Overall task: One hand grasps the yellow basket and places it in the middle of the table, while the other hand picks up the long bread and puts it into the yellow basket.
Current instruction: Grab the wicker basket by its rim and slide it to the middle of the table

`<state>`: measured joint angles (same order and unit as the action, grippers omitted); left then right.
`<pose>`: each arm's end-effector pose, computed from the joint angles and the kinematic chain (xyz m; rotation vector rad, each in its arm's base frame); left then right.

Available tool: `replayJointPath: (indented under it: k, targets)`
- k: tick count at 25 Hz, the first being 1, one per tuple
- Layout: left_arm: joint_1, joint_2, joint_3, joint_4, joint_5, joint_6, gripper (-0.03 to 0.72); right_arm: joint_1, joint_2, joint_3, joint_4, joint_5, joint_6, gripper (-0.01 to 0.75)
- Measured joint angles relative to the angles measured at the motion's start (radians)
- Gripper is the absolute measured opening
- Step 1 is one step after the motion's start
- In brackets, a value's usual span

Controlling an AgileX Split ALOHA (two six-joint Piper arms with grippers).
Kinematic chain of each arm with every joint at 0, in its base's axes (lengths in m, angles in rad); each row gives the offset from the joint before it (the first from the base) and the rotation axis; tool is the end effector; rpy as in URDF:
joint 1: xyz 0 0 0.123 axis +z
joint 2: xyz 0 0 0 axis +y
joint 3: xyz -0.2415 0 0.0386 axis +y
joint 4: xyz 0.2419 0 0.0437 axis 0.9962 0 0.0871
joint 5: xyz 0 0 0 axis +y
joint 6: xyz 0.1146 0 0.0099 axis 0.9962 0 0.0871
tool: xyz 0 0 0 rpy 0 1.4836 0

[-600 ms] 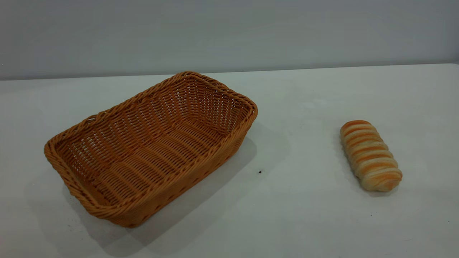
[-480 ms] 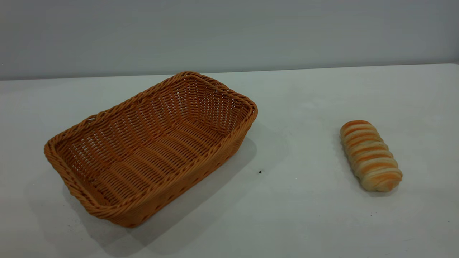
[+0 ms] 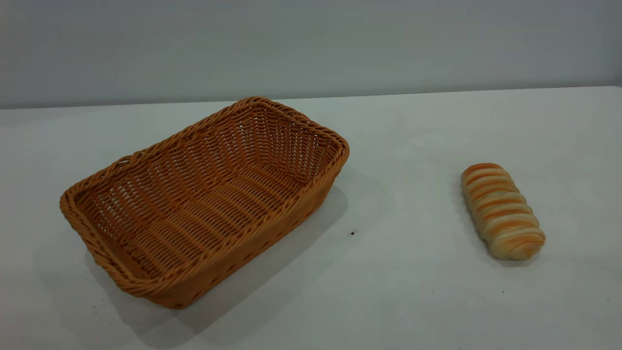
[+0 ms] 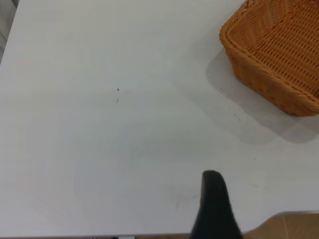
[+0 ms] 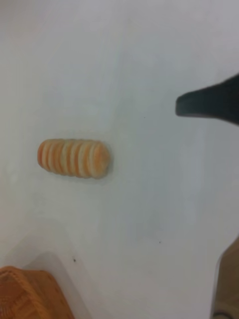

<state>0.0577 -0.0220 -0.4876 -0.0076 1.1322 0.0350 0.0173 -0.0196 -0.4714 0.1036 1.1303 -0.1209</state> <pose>0.0464 0.0019 0.2536 -0.0232 2.1064 0.0464 0.0479 0.0116 0.2495 -0.1549 2.1131 0.0641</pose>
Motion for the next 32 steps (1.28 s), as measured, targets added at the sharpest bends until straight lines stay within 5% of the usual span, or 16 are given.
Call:
replayJointPath:
  k: [23,32]
  targets:
    - [0.000,0.082,-0.062,0.032,-0.001,-0.002,0.582,0.000,0.030,-0.051,0.012,-0.023,0.044,0.546]
    - [0.000,0.606,-0.257,0.050,-0.083,-0.120,0.582,0.000,0.522,-0.160,0.088,-0.326,-0.081,0.546]
